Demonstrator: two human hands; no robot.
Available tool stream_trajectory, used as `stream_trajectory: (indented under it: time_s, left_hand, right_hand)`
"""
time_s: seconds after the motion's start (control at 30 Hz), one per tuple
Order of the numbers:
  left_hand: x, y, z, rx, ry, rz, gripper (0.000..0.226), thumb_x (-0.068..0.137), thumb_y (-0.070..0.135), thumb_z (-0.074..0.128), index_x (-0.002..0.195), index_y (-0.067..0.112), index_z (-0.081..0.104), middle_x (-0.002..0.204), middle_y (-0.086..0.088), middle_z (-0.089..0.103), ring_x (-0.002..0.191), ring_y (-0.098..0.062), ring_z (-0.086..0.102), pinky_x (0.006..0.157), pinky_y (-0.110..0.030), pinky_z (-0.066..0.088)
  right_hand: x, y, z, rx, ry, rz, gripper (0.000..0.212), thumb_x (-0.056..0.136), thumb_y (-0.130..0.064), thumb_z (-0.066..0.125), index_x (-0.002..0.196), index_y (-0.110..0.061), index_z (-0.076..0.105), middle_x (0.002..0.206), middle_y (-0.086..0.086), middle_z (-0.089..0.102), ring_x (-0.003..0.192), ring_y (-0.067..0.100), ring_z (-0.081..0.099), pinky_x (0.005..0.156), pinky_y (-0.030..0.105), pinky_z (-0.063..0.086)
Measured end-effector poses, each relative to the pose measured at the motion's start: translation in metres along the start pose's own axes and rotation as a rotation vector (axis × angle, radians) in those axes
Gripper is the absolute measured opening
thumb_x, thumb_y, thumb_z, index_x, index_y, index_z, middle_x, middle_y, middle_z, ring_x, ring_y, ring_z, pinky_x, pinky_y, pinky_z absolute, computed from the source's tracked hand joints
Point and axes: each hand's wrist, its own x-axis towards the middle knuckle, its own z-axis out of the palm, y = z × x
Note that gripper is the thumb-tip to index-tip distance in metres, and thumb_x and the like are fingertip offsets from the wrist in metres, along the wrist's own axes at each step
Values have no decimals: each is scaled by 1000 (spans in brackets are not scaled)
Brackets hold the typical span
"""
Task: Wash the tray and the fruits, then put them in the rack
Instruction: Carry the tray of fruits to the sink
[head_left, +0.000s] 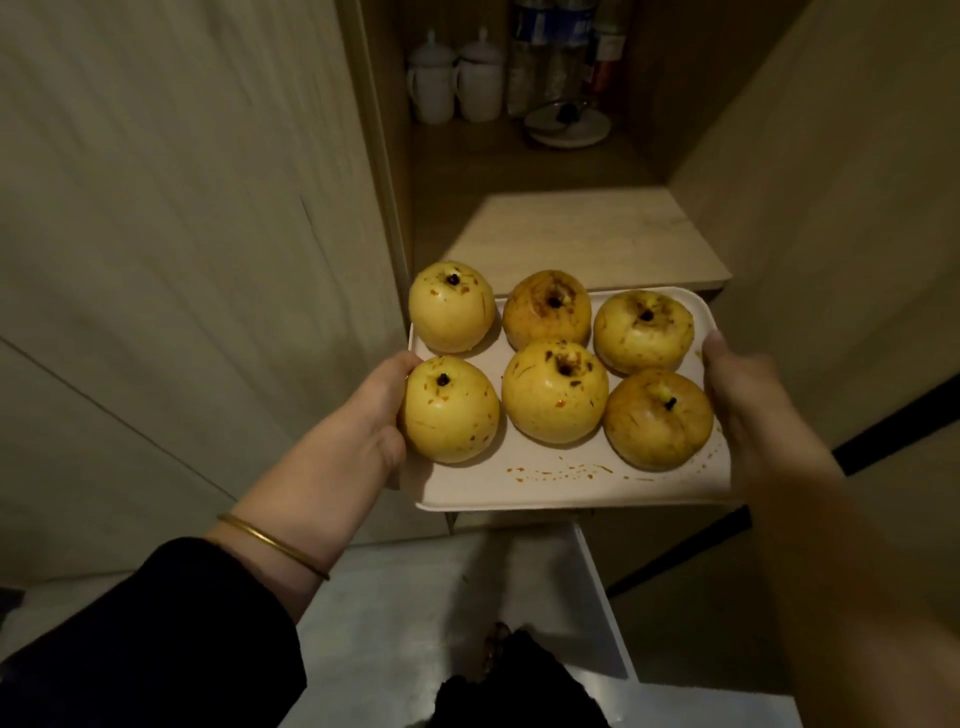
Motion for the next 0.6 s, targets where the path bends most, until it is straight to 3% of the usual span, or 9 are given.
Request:
stream_trajectory:
  time_s: [0.13,0.23,0.3,0.4,0.6]
  left_hand:
    - [-12,-22,-16,-32,25,-27,32,76,34,54,49,19,43,42,-4,51,58,-25,50,62,-25,39]
    - [-22,-36,-33,-77,49,-62,20,69,34,55,55,20,49,58,-4,59,65,-27,57,69,-29,48]
    - [-31,-47,-49,-117,81,-80,18,69,33,56,58,20,51,66,-5,60,70,-28,58,73,-33,49]
    - [-40,-60,-66,-152,115,-69,18,74,32,54,63,18,52,69,-9,60,73,-30,58,70,-38,50]
    - [-68,-87,-109,-274,224,-43,25,82,32,54,61,18,51,39,-5,56,64,-28,56,63,-36,48]
  right_hand:
    - [-22,8,4,15,-43,5,40,98,-50,40,103,-13,56,80,6,60,72,25,58,74,36,48]
    - [-41,15,14,-6,-71,5,40,98,-49,40,99,-13,56,75,5,60,66,22,58,63,30,45]
    - [-56,20,24,-15,-97,4,45,96,-53,41,99,-11,59,79,7,64,72,26,63,74,36,52]
    - [-71,25,37,-42,-135,-35,43,95,-55,41,81,-17,57,82,9,64,82,30,64,88,48,52]
    - [-107,23,76,-72,-228,-147,40,97,-51,42,77,-16,51,73,4,57,66,21,55,71,34,46]
